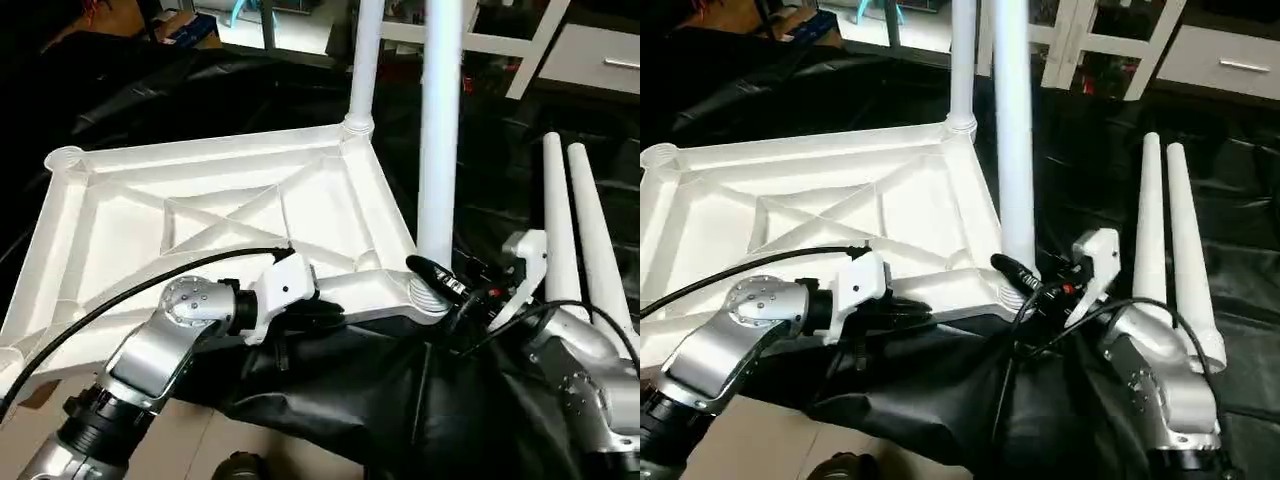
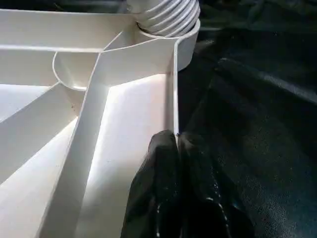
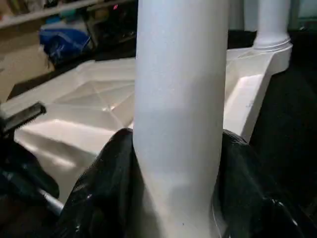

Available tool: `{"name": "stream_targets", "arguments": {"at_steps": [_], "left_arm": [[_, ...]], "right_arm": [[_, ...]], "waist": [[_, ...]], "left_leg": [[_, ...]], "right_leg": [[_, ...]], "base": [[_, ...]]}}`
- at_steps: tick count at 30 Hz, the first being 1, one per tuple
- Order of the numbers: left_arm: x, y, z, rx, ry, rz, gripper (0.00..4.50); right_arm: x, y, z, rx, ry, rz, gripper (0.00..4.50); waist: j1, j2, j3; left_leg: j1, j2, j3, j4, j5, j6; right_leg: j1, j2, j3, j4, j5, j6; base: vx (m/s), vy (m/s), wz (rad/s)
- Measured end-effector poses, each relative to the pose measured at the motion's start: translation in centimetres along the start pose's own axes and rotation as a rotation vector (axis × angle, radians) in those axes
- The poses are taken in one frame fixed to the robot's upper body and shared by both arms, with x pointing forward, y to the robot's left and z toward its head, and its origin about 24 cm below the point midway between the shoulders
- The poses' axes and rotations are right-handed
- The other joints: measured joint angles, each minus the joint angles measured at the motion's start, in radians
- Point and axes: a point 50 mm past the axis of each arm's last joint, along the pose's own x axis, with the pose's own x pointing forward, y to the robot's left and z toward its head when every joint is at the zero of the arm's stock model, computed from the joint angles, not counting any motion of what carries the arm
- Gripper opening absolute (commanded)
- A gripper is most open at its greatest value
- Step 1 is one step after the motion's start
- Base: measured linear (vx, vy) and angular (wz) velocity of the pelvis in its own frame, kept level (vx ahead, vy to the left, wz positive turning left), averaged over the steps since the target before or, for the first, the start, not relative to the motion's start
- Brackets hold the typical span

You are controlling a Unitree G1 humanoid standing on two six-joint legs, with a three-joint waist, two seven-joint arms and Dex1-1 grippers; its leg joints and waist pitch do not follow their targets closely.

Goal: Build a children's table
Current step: Insert table leg to table base

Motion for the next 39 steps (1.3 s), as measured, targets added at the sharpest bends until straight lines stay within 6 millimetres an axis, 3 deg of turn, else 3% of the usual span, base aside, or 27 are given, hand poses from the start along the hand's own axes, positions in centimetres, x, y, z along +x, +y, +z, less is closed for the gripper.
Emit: {"name": "stream_targets", "arguments": {"at_steps": [8,9,13,20,24,26,28,33,39], "left_arm": [[0.1,0.0,0.1,0.008,-0.016,0.001,0.0],[0.1,0.1,0.1,0.005,-0.022,0.001,0.42],[-0.5,0.6,0.5,-0.014,-0.076,0.008,0.72],[-2.9,3.5,4.4,-0.097,-0.385,0.112,1.39],[-5.9,7.2,8.8,-0.167,-0.694,0.313,1.62],[-6.4,8.5,10.7,-0.234,-0.84,0.383,1.8],[-6.3,8.6,12.2,-0.269,-0.922,0.357,1.95],[-3.5,7.2,13.6,-0.45,-1.03,0.158,2.38],[-4.1,6.9,14.0,-0.517,-1.09,0.084,2.84]], "right_arm": [[-0.4,0.1,0.6,0.023,-0.05,-0.025,1.93],[-0.4,0.0,1.0,0.023,-0.053,-0.031,1.93],[-0.4,0.0,3.6,-0.025,-0.118,-0.029,1.93],[0.0,0.2,6.5,-0.118,-0.16,0.001,1.93],[0.2,0.6,7.5,-0.215,-0.095,0.05,1.92],[0.9,1.1,7.8,-0.275,-0.049,0.096,1.92],[1.4,1.8,7.9,-0.321,-0.022,0.138,1.92],[3.1,3.2,8.4,-0.393,0.008,0.214,1.92],[3.0,3.5,8.8,-0.416,0.003,0.225,1.92]], "waist": [[0.001,0.002,0.001],[0.001,0.002,0.002],[0.001,0.004,0.003],[0.002,0.01,0.006],[0.008,0.011,0.007],[0.008,0.01,0.006],[0.008,0.01,0.006],[0.013,0.01,0.006],[0.018,0.011,0.006]], "left_leg": [[-0.001,0.0,0.0,-0.001,0.0,0.0],[-0.001,0.0,0.0,-0.002,0.0,0.0],[-0.001,0.0,0.0,-0.004,0.0,0.0],[-0.002,0.0,0.0,-0.003,0.0,0.0],[-0.002,-0.001,0.0,-0.002,0.0,0.0],[-0.003,-0.001,0.0,0.0,0.0,0.001],[-0.003,-0.001,0.0,0.0,-0.001,0.002],[-0.007,-0.001,0.0,0.003,-0.002,0.004],[-0.007,0.0,-0.001,0.008,-0.001,0.004]], "right_leg": [[-0.001,0.0,0.0,-0.001,0.0,0.0],[-0.001,0.0,0.0,-0.001,0.0,0.0],[-0.002,0.0,-0.001,-0.001,0.0,0.001],[-0.002,0.0,-0.001,-0.001,0.0,0.001],[-0.002,0.001,-0.002,0.0,0.0,0.001],[-0.002,0.001,-0.003,0.0,0.0,0.0],[-0.002,0.001,-0.002,0.0,0.0,0.0],[-0.004,0.001,-0.004,0.0,0.0,0.0],[-0.004,0.001,-0.003,0.003,0.0,0.0]], "base": [[0.0,0.0,0.0],[0.0,0.0,0.0],[0.0,0.0,0.0],[0.0,0.0,0.0],[0.0,0.0,0.0],[0.0,0.0,0.0],[0.0,0.0,0.0],[0.0,0.0,0.0],[0.0,0.0,0.0]]}}
